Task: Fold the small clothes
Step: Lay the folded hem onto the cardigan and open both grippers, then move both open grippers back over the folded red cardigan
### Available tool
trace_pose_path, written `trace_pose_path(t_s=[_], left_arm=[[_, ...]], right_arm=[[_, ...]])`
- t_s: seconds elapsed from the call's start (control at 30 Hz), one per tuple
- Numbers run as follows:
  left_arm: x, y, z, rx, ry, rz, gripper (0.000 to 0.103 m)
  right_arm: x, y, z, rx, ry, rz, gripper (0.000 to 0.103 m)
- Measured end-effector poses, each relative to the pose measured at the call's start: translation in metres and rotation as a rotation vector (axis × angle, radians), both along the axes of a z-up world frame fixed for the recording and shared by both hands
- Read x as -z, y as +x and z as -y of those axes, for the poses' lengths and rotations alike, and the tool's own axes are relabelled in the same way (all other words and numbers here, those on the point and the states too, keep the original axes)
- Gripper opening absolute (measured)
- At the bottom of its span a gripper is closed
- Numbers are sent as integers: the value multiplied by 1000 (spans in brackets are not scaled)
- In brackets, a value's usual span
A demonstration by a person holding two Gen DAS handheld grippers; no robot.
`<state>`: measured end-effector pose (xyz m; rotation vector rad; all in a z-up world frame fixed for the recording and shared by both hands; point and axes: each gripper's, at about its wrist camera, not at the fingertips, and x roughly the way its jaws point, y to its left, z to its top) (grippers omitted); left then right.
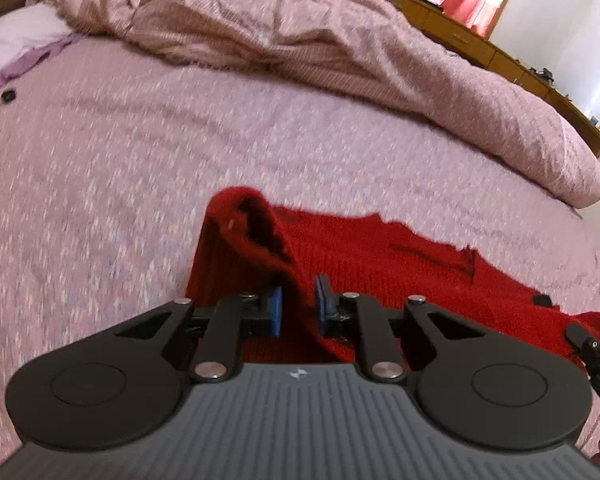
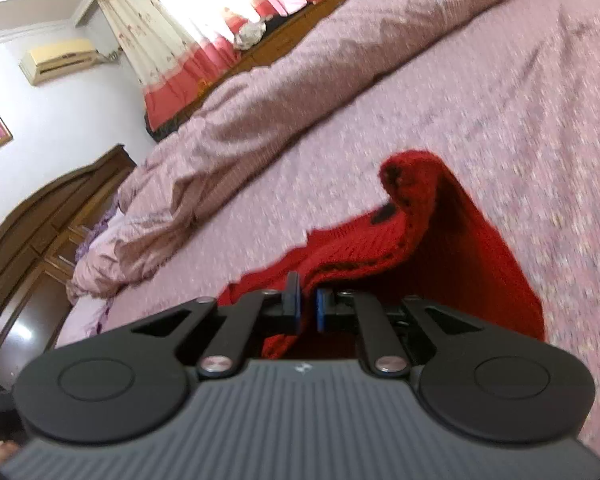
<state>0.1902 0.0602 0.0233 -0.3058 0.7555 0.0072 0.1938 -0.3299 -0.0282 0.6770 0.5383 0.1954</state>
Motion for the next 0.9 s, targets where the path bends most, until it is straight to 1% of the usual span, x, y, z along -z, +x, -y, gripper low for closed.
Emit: trace_pose_path(t_s=[0.17,0.27,0.37,0.43,0.47,0.5,0.57,0.6,0.67,0.7,0.8,0.9], left_arm=[[-12,25,4,11,45,37,19],[-18,41,10,38,92,55,20],[-20,53,16,42,143,55,22],[-22,59,18,57,166,53,26],[-23,60,19,57,176,51,35],[-24,61,20,53,185,53,48],[-26,59,21,45,211,73,62],[-28,57,21,42,229,86,66],[-31,54,23,42,270,103,67],[-31,52,23,47,278,105,68],[-28,47,24,65,266,84,68],[-21,42,25,93,263,51,69]], right_arm=[[-8,23,-3,16,-28,20,10],[-7,39,-5,27,-46,23,12],[-4,53,-9,39,-72,6,13],[-1,60,-10,43,-87,-13,14],[0,62,-10,45,-95,-20,19],[0,63,-11,50,-103,-23,24],[0,60,-11,68,-122,-11,51],[0,58,-11,71,-131,0,53],[-1,55,-9,63,-155,12,54],[-1,53,-8,59,-168,11,54],[0,45,-7,49,-214,13,54],[-1,40,-10,59,-295,15,54]])
